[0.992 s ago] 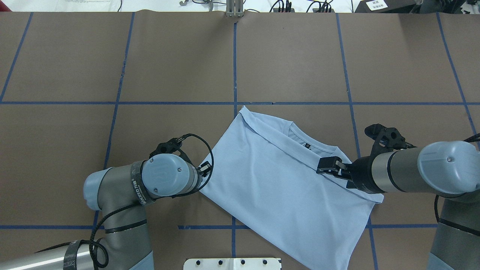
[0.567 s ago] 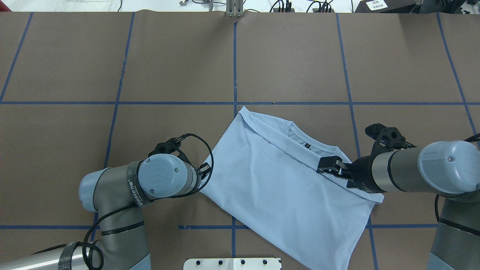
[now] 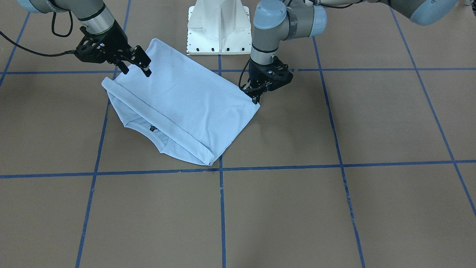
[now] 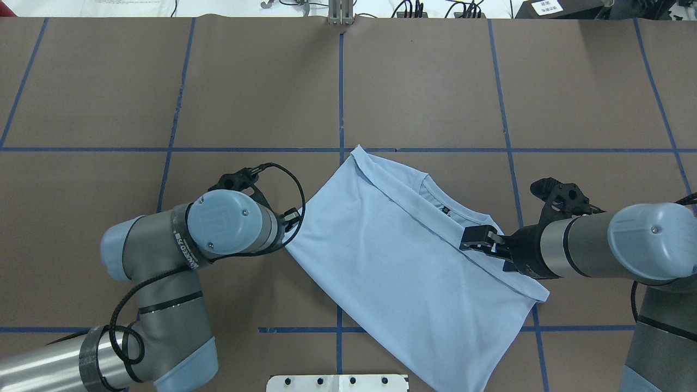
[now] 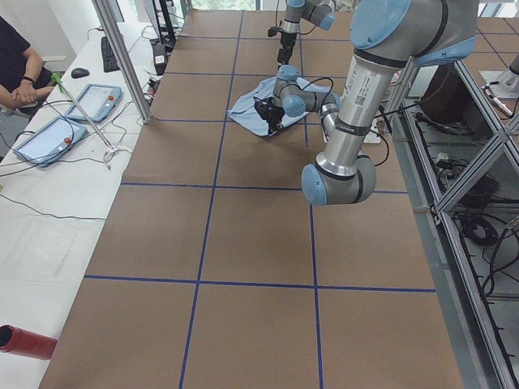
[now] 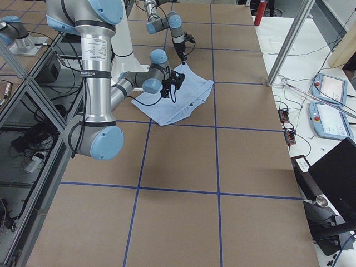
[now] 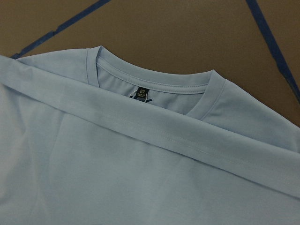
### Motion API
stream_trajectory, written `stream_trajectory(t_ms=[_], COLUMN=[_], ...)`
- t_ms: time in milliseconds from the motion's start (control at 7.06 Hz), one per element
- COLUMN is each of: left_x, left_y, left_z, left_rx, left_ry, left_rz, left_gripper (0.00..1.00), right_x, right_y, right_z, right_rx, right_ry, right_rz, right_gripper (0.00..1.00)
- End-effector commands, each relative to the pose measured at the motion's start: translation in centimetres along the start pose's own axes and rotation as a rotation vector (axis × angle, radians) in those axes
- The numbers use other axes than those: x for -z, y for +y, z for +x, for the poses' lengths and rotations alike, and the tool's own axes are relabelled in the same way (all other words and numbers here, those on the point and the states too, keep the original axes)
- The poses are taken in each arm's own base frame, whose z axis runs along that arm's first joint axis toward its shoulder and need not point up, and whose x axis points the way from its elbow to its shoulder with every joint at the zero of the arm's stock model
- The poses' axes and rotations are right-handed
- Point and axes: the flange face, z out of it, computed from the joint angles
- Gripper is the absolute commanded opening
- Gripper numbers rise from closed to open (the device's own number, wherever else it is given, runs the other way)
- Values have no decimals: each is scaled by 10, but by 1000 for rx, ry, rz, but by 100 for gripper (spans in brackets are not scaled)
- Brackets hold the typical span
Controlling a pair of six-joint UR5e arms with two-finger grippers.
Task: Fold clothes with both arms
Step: 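Drag the shirt corner farther from the robot with the left gripper, rotating it upright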
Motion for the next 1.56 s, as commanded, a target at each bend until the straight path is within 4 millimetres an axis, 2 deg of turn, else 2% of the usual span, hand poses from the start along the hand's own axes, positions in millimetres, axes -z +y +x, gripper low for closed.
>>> stream_trajectory(t_ms=[0,142,283,567,709,850,1134,1275,1417], left_x=[-11,-18,-36,-55,-64,-81,-93,-92,-98], left_y=[-60,-91,-118,-170,-184,-191,-201,-199,-203], left_z=[28,32,45,50,65,86,120,142,141], left_rx=[-60,-96,-148,-255,-279,-309,-370,-376,-379], left_ry=[39,67,72,98,120,156,212,232,241], left_rz=[99,130,179,258,276,283,346,367,382], left_gripper=[0,0,0,0,0,0,0,0,0], right_x=[2,3,3,2,2,2,1,0,-2], right_y=[0,-2,-3,-4,-4,-4,-5,-5,-5], right_z=[-4,-4,-4,-3,-3,-3,-2,-2,-2], right_rx=[-2,-4,-6,-8,-10,-12,-15,-17,-17], right_ry=[-10,-11,-12,-9,-8,-9,-5,-3,-1], right_rz=[3,9,11,13,13,13,14,14,13], right_gripper=[100,100,100,100,100,100,100,100,100])
